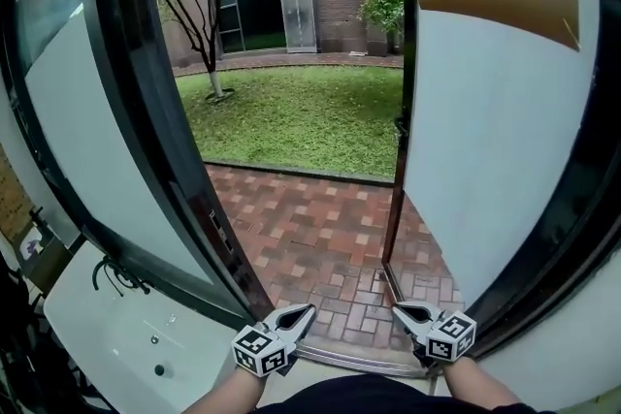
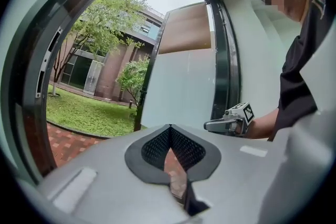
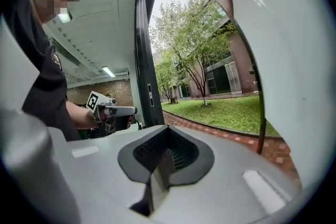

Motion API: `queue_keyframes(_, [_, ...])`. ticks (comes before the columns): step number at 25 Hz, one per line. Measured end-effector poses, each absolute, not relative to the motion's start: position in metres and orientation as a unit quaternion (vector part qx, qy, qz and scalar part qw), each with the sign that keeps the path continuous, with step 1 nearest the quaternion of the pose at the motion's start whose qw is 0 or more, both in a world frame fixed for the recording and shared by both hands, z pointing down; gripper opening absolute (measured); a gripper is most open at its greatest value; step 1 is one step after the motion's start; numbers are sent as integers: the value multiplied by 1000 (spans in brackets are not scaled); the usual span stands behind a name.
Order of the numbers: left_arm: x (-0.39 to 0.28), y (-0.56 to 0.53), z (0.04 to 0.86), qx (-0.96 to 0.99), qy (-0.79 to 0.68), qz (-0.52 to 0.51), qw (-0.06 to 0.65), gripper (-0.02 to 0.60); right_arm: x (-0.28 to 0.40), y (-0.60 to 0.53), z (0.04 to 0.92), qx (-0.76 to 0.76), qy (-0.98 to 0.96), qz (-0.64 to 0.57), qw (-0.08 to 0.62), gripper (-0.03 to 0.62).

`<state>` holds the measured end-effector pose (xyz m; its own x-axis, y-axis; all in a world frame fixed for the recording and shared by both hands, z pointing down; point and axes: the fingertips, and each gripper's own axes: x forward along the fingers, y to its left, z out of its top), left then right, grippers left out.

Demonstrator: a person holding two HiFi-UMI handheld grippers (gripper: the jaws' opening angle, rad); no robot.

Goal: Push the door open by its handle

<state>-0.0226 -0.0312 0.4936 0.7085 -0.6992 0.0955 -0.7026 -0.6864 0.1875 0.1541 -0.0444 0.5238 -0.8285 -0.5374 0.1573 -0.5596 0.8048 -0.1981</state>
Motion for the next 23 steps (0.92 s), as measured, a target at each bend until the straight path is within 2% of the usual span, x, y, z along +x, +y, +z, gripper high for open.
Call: queue_keyframes(23, [-38, -38, 491, 928, -358, 7, 100, 0, 143, -47, 518, 314, -941, 98, 76, 0])
